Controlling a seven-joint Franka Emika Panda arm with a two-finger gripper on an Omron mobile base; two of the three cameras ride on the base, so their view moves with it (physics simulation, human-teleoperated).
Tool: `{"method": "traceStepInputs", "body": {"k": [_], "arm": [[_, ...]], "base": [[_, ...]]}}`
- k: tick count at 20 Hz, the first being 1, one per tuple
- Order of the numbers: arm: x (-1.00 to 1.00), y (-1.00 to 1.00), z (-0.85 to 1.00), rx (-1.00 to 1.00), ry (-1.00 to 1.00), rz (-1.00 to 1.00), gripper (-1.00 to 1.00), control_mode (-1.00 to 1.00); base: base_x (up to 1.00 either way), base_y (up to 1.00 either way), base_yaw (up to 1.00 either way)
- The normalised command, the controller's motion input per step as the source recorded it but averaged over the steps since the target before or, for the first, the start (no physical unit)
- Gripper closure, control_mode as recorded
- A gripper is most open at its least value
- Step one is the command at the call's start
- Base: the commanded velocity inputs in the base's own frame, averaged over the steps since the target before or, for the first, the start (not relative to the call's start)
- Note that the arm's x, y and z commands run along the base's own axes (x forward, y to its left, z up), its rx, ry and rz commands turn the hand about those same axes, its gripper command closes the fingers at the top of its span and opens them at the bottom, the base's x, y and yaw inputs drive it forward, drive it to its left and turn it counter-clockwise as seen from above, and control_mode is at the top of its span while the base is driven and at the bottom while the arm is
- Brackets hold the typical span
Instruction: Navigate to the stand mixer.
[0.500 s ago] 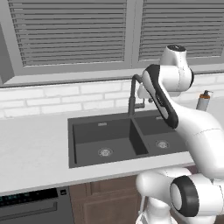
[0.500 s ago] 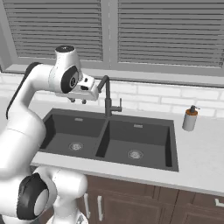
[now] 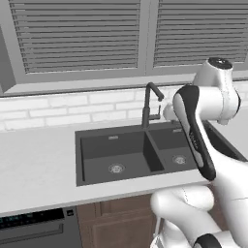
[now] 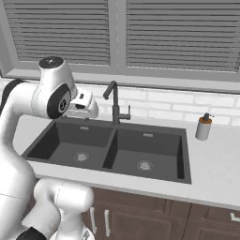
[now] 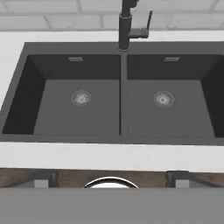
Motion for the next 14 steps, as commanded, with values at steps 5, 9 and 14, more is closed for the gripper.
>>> {"method": "traceStepInputs", "body": {"k": [5, 9, 14], "arm": [[-0.64, 0.0, 0.3, 0.0, -0.25, 0.0, -1.0, -1.0], [-0.23, -0.01, 0.65, 0.01, -0.21, 0.0, -1.0, -1.0], [-0.13, -0.09, 0.59, 0.03, -0.14, 0.0, -1.0, 1.0]], "base": [[0.0, 0.0, 0.0], [0.0, 0.0, 0.0], [-0.08, -0.1, 0.0]]}}
